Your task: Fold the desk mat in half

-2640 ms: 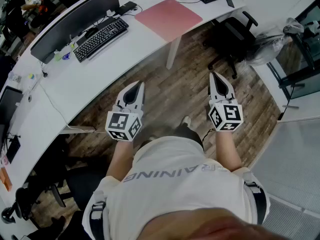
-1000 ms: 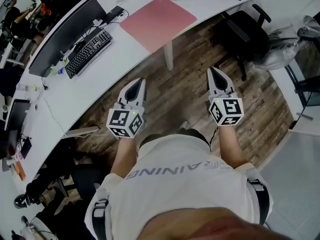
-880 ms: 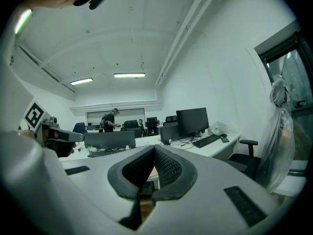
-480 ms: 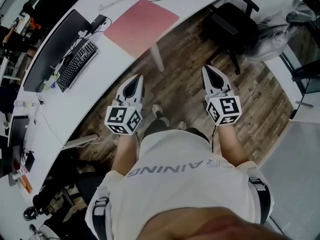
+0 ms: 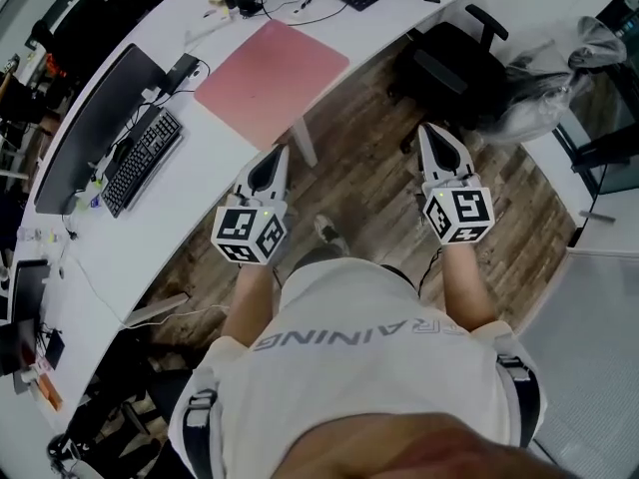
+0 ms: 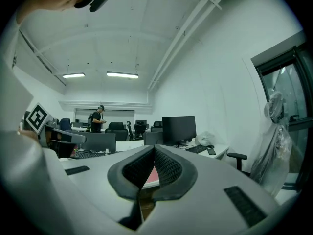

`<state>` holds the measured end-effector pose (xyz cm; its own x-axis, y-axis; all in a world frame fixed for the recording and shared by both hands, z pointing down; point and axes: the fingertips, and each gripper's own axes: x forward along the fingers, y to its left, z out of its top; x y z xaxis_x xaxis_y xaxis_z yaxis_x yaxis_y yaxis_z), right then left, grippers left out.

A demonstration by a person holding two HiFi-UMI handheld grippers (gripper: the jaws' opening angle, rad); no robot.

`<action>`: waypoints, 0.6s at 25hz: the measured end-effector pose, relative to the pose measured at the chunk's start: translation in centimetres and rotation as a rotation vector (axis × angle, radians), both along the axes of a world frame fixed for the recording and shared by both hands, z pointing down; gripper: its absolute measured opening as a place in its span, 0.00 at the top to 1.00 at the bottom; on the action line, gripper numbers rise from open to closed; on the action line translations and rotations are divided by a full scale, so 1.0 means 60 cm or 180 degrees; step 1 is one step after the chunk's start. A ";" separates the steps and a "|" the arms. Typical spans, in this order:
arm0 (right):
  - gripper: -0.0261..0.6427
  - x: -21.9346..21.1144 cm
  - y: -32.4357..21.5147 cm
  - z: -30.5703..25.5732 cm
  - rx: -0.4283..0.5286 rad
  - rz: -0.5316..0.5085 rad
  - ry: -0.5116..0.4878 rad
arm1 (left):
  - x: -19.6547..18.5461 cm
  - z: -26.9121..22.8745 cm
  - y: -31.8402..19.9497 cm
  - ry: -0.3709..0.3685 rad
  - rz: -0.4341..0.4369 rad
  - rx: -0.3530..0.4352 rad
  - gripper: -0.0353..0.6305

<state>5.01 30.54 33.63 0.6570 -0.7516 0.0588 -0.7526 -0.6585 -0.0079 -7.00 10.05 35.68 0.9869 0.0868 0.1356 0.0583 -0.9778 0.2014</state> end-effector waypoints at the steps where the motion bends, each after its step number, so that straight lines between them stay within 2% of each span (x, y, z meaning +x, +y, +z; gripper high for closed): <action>1: 0.93 0.017 -0.011 -0.002 -0.0001 0.0007 -0.0009 | 0.015 -0.004 -0.012 0.0014 -0.0007 -0.0003 0.90; 15: 0.93 0.167 -0.237 0.026 -0.0343 -0.0357 -0.0123 | 0.142 0.040 -0.220 -0.0078 -0.0393 -0.0339 0.90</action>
<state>15.03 16.33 35.21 0.5649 -0.8081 0.1666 -0.8220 -0.5689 0.0277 1.50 -3.14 38.09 0.9875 -0.0197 0.1562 -0.0671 -0.9502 0.3044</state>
